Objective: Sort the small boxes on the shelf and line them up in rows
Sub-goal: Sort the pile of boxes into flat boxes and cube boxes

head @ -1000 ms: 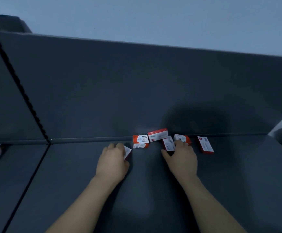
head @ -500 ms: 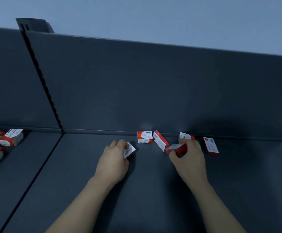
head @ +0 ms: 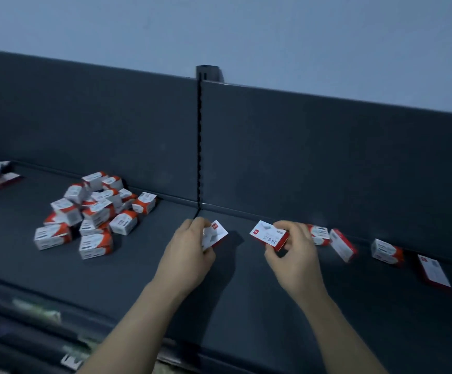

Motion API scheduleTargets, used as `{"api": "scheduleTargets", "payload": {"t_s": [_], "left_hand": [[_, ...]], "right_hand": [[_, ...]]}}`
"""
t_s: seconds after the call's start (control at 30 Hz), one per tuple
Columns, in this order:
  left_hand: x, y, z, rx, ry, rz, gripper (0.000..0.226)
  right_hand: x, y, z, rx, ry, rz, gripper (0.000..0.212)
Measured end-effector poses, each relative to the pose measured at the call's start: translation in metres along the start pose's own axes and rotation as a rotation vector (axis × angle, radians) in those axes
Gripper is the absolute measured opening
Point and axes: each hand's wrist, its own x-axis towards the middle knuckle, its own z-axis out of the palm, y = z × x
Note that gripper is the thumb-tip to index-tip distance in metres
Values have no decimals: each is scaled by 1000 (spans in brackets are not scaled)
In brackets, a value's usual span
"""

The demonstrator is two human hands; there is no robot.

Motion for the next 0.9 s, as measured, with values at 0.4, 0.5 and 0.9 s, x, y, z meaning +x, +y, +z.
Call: {"api": "scheduleTargets", "payload": {"t_s": [0.4,0.5,0.9], "left_hand": [[-65,-148,-180,178,227,-182,42],[-79,-182,-216,192,288,-238,38],[-66,-285,-302,295,344,-433,43]], "right_hand": [[-36,-150,182,155,-214,-78,24],[-47,-183,223,159,-267,-110,22],[-36,-264,356,162,-458,-224,29]]}}
